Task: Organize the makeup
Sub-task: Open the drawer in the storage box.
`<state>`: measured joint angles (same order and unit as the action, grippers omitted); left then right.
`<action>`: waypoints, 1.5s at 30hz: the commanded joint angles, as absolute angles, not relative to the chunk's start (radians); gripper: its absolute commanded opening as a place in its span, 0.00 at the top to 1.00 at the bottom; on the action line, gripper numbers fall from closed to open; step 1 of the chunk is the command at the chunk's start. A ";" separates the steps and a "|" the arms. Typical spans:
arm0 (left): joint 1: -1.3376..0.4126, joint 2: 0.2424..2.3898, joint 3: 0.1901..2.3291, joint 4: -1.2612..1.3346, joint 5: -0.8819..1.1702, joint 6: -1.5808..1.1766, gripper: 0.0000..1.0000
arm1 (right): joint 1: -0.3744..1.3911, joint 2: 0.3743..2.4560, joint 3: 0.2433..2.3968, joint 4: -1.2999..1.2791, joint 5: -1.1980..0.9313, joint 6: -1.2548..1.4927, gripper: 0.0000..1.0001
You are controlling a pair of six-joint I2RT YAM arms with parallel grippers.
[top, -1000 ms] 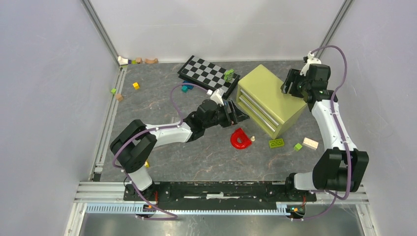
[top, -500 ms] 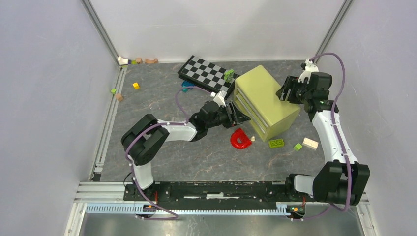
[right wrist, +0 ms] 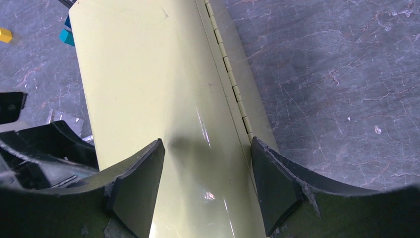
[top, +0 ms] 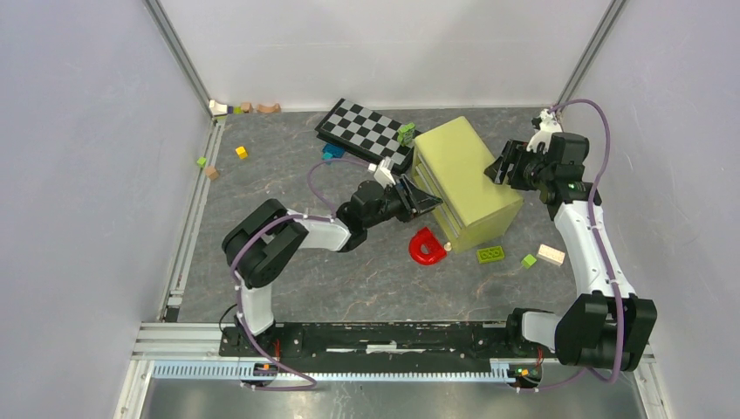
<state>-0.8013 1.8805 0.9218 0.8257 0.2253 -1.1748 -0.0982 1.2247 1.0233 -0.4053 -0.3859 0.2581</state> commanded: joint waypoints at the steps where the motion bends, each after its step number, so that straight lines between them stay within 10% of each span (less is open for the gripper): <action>1: -0.787 1.942 0.908 0.958 0.189 -1.277 0.46 | -0.074 1.227 0.979 -0.567 -0.498 0.301 0.30; 45: -0.742 2.159 1.119 1.142 0.265 -1.393 0.46 | -0.074 1.237 0.970 -0.587 -0.489 0.275 0.31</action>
<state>-0.7315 2.1368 1.0393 1.0721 0.2703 -1.3655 -0.0982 1.2217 1.0168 -0.4011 -0.3870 0.2455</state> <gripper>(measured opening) 0.564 0.698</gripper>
